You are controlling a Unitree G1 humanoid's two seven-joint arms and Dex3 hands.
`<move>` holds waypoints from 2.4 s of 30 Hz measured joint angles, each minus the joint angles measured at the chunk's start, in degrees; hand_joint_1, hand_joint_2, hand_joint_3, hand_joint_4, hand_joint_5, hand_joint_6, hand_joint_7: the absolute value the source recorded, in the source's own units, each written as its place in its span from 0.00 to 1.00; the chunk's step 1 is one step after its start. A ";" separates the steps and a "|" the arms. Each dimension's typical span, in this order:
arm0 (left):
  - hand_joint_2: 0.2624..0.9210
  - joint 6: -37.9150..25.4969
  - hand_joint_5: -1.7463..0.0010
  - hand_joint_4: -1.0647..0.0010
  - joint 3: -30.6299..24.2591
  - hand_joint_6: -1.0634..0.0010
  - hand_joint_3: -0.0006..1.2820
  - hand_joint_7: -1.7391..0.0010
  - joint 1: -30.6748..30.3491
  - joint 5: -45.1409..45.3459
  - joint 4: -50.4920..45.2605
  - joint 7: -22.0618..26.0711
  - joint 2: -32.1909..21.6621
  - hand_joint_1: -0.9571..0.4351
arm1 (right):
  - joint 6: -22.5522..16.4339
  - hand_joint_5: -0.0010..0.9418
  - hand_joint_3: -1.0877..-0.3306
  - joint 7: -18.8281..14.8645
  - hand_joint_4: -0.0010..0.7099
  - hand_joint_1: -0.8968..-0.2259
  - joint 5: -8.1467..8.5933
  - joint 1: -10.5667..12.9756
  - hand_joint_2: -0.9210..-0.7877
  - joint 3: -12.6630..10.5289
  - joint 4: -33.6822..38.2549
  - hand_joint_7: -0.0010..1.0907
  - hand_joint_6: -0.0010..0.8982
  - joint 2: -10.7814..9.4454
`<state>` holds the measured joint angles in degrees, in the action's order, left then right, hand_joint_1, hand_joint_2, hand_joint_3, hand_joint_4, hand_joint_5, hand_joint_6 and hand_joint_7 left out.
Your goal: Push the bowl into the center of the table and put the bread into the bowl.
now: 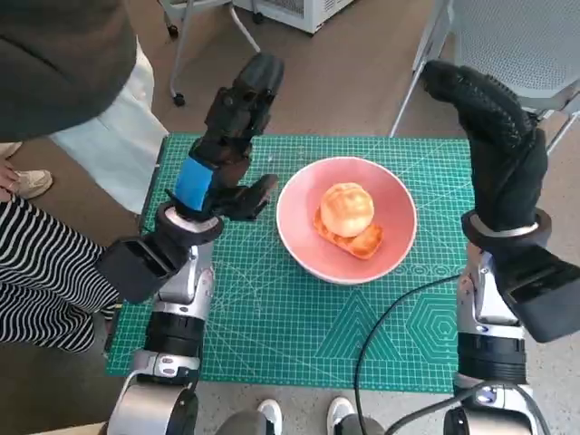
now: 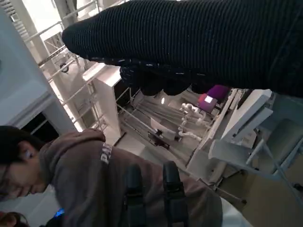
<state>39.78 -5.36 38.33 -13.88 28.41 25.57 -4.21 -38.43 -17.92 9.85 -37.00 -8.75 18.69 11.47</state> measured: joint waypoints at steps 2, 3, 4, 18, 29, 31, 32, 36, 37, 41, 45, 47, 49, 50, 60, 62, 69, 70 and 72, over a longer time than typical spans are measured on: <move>1.00 0.06 1.00 0.99 -0.06 1.00 0.41 0.85 0.23 0.00 0.04 -0.03 -0.01 0.15 | 0.01 0.01 0.53 0.02 0.27 0.42 0.00 0.00 0.00 -0.03 0.00 0.58 0.00 0.04; 1.00 0.13 1.00 0.99 -0.09 1.00 0.41 0.85 0.36 0.01 0.07 -0.03 -0.01 0.15 | 0.01 0.01 0.53 0.03 0.27 0.42 0.00 0.00 0.00 -0.03 0.00 0.59 0.00 0.05; 1.00 0.29 1.00 0.99 -0.12 1.00 0.41 0.85 0.54 0.01 0.17 -0.03 -0.01 0.15 | 0.01 0.01 0.53 0.04 0.27 0.42 -0.01 0.00 0.00 -0.03 -0.01 0.59 0.00 0.06; 1.00 2.76 1.00 1.00 -0.71 1.00 0.40 0.86 1.95 -0.09 2.95 0.08 -0.04 0.16 | -0.01 0.01 0.53 0.57 0.28 0.42 -0.24 0.00 0.00 -0.03 -0.04 0.59 0.00 0.09; 1.00 3.66 1.00 1.00 -0.73 1.00 0.40 0.85 2.36 -0.04 3.51 0.02 -0.07 0.16 | -0.06 0.01 0.53 1.04 0.28 0.43 -1.01 0.00 0.00 -0.04 -0.04 0.59 0.00 0.67; 1.00 3.84 1.00 1.00 -0.73 1.00 0.40 0.85 2.53 -0.04 3.80 0.02 -0.07 0.16 | -0.06 0.01 0.53 1.06 0.28 0.43 -1.01 0.00 0.00 -0.04 -0.05 0.59 0.00 0.89; 1.00 3.88 1.00 1.00 -0.73 1.00 0.40 0.84 2.58 -0.05 3.90 0.02 -0.07 0.16 | -0.06 0.01 0.53 1.09 0.29 0.43 -1.02 0.00 0.00 -0.05 -0.05 0.59 0.00 0.98; 1.00 4.03 1.00 1.00 -0.76 1.00 0.41 0.84 2.78 -0.06 4.22 0.04 -0.08 0.16 | -0.06 0.01 0.53 1.29 0.29 0.43 -1.03 0.00 0.00 -0.05 -0.14 0.60 0.00 1.23; 1.00 4.09 1.00 1.00 -0.76 1.00 0.41 0.84 2.83 -0.07 4.29 0.06 -0.08 0.16 | -0.05 0.01 0.53 1.31 0.29 0.43 -1.03 0.00 0.00 -0.05 -0.17 0.60 0.00 1.26; 1.00 4.42 1.00 0.99 -0.75 1.00 0.41 0.84 3.05 -0.07 4.42 0.26 -0.08 0.16 | -0.05 0.01 0.53 1.47 0.30 0.43 -1.06 0.07 0.00 -0.05 -0.49 0.60 0.00 1.30; 1.00 4.55 1.00 0.99 -0.74 1.00 0.41 0.84 3.09 -0.11 4.42 0.40 -0.07 0.16 | -0.04 0.01 0.53 1.65 0.30 0.43 -1.08 0.28 0.00 -0.04 -0.97 0.60 0.00 1.34; 1.00 4.55 1.00 0.99 -0.74 1.00 0.41 0.84 3.09 -0.17 4.42 0.56 -0.07 0.16 | -0.04 0.01 0.53 1.74 0.30 0.43 -1.12 0.39 0.00 -0.03 -1.12 0.60 0.00 1.38; 1.00 4.55 1.00 0.99 -0.74 1.00 0.41 0.84 3.10 -0.30 4.42 0.79 -0.07 0.16 | -0.05 0.01 0.53 1.79 0.30 0.43 -1.16 0.49 0.00 -0.03 -1.25 0.59 0.00 1.42; 1.00 4.55 1.00 0.99 -0.74 1.00 0.41 0.84 3.09 -0.37 4.42 0.88 -0.07 0.16 | -0.04 0.01 0.52 1.81 0.30 0.43 -1.18 0.54 0.00 -0.03 -1.29 0.59 0.00 1.44; 1.00 4.22 1.00 0.98 -0.75 1.00 0.40 0.84 3.09 -1.79 4.42 1.82 -0.05 0.16 | -0.05 0.01 0.53 2.28 0.30 0.43 -1.23 1.01 0.00 -0.01 -1.50 0.59 0.00 1.75; 1.00 4.15 0.99 0.98 -0.78 1.00 0.40 0.83 3.09 -2.10 4.42 1.90 -0.05 0.16 | -0.05 0.01 0.53 2.31 0.29 0.43 -1.24 1.10 0.00 -0.01 -1.50 0.59 0.00 1.77; 1.00 3.78 0.99 0.98 -0.79 1.00 0.40 0.83 3.09 -2.40 4.41 2.30 -0.04 0.15 | -0.07 0.01 0.53 2.36 0.29 0.42 -1.24 1.20 0.00 0.02 -1.51 0.58 0.00 1.79; 1.00 3.76 0.99 0.98 -0.79 1.00 0.40 0.83 3.09 -2.43 4.40 2.32 -0.04 0.15 | -0.08 0.01 0.53 2.38 0.29 0.42 -1.24 1.20 0.00 0.02 -1.51 0.58 0.00 1.79; 1.00 3.71 0.99 0.98 -0.79 1.00 0.40 0.83 3.09 -2.51 4.38 2.35 -0.04 0.15 | -0.08 0.01 0.53 2.40 0.29 0.42 -1.24 1.19 0.00 0.03 -1.51 0.59 0.00 1.79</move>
<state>43.49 -6.15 41.43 -16.39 32.79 27.92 -4.25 -38.52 -15.52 8.62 -35.81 -8.72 17.19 13.26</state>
